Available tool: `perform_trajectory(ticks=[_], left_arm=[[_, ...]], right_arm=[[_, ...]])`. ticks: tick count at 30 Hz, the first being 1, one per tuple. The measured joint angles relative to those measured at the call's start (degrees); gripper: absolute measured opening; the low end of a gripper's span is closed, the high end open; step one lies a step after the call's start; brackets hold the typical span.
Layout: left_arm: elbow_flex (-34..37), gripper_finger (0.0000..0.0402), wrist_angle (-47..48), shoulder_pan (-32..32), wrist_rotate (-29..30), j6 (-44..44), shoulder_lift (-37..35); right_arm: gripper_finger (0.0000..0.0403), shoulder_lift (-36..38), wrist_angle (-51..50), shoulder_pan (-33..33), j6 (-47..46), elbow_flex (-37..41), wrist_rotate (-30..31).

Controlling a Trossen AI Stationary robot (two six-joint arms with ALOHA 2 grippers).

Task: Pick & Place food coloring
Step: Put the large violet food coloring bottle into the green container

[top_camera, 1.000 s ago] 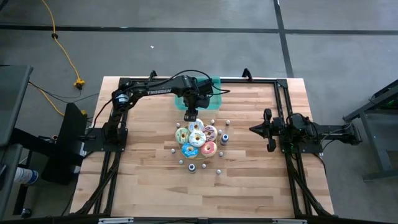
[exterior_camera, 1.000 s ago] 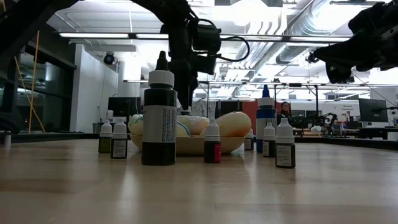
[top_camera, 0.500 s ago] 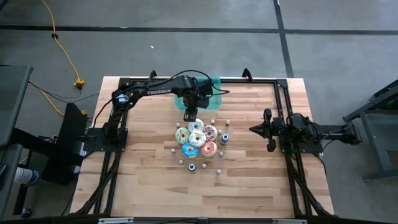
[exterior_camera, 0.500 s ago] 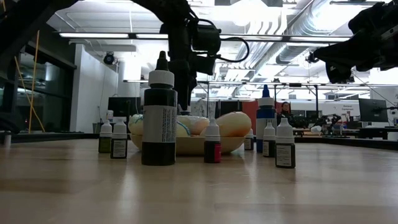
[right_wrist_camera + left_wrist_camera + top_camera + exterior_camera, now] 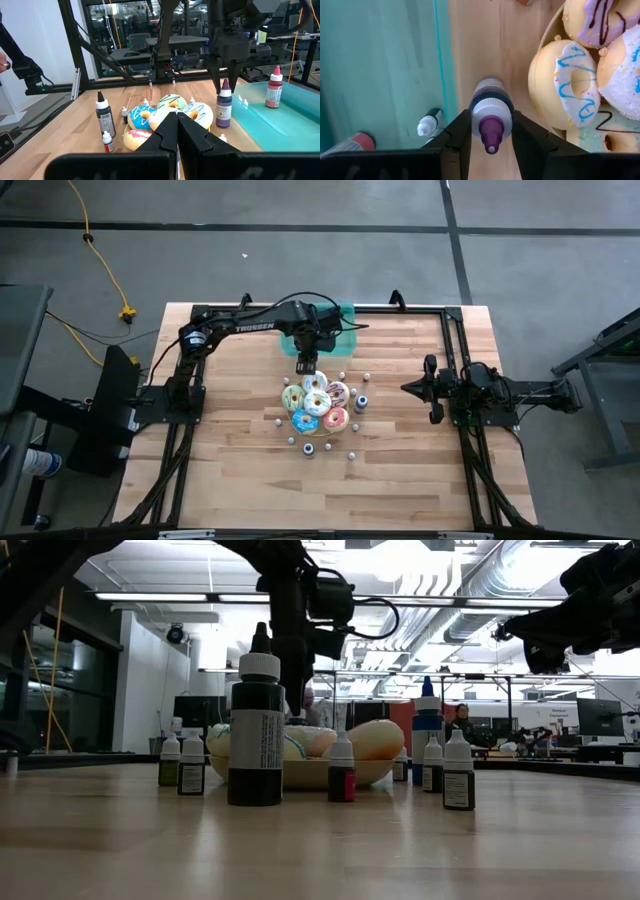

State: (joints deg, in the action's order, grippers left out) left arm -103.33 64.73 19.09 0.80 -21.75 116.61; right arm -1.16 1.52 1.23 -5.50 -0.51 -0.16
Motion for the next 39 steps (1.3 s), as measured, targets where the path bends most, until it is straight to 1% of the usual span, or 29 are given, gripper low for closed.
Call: perform_trajectory(ticks=[8, 16, 23, 30, 35, 39], left_arm=[[0.02, 0.0103, -1.01, 0.0, 1.04, 0.63, -2.43], [0.02, 0.0103, -1.09, -0.04, 1.62, 1.58, -6.35], [0.02, 0.0103, -1.18, 0.0, 1.53, 4.21, -9.56], [0.02, 0.0103, -1.62, 0.58, -1.92, 4.04, -13.4], [0.02, 0.0103, -1.58, 2.35, -6.24, 2.78, -16.08], [0.02, 0.0103, -1.84, 4.3, -6.91, 3.19, -17.52]], right_arm=[[0.0, 0.0, 0.0, -0.02, 0.0, 0.02, 0.0], [0.0, -0.01, 0.0, 0.0, 0.0, 0.02, 0.0], [0.0, -0.01, 0.0, 0.0, 0.0, 0.02, 0.0], [0.0, -0.01, 0.0, 0.0, 0.0, 0.01, 0.0], [0.0, -0.01, -0.01, -0.01, 0.0, 0.01, 0.0], [0.0, -0.01, -0.02, -0.02, 0.0, 0.02, 0.0]])
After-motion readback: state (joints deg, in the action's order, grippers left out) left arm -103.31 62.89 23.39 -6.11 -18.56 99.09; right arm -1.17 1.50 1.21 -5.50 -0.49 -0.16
